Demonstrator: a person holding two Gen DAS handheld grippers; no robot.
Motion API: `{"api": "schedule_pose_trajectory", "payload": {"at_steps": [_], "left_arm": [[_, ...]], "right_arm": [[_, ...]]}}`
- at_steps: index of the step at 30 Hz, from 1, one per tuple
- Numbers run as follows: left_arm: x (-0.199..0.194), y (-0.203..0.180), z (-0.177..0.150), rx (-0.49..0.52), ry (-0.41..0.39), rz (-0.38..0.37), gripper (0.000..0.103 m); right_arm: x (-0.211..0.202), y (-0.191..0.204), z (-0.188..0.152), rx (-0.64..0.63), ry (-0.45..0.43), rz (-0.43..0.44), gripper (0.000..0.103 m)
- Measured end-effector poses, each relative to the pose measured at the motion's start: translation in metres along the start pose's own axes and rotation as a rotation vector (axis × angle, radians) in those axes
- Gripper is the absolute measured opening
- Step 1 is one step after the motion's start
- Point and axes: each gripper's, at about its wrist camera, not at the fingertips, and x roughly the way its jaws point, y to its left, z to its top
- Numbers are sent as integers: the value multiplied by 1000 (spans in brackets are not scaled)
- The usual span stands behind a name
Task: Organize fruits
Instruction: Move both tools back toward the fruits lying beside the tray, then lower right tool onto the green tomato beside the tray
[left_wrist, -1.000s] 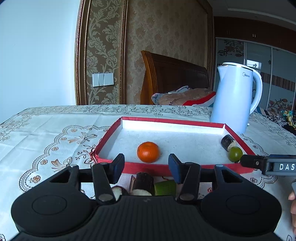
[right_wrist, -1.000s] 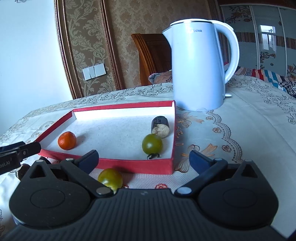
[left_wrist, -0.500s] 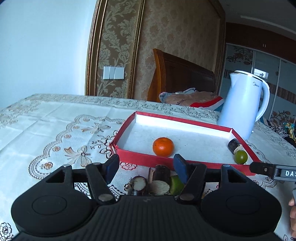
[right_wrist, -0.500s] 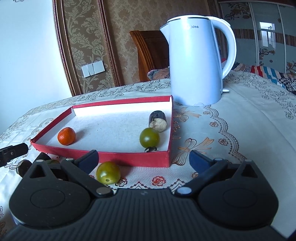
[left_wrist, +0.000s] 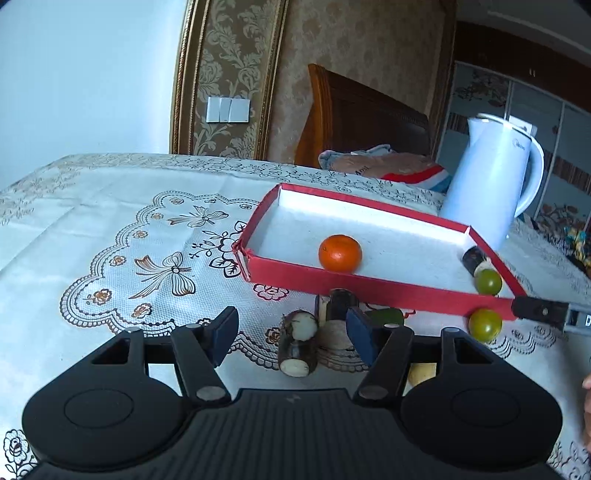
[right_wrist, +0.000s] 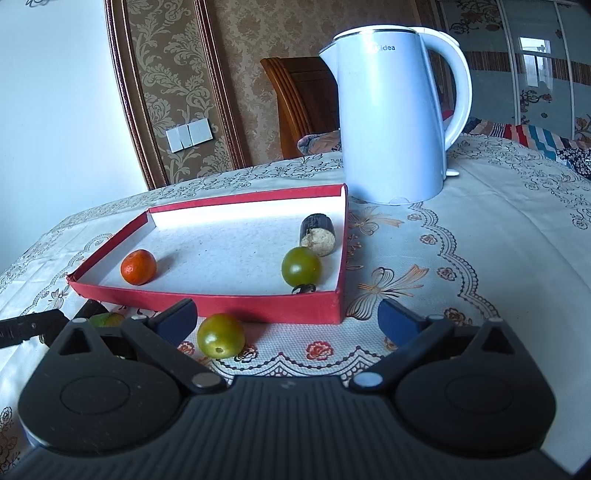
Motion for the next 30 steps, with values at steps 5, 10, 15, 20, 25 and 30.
{"api": "schedule_pose_trajectory", "payload": {"at_steps": [5, 10, 15, 20, 25, 30], "left_arm": [[8, -5, -2, 37, 40, 27, 64], [17, -8, -5, 55, 89, 45, 64], [17, -9, -6, 59, 93, 47, 64], [17, -8, -5, 60, 92, 47, 64], [18, -13, -5, 92, 93, 29, 64], [22, -17, -7, 114, 116, 30, 64]], "right_arm": [[1, 0, 0, -3, 5, 0, 103], [2, 1, -1, -7, 9, -2, 103], [3, 2, -1, -10, 16, -3, 103], [3, 2, -1, -11, 19, -6, 103], [4, 3, -2, -15, 25, -5, 103], [5, 6, -3, -37, 39, 3, 103]]}}
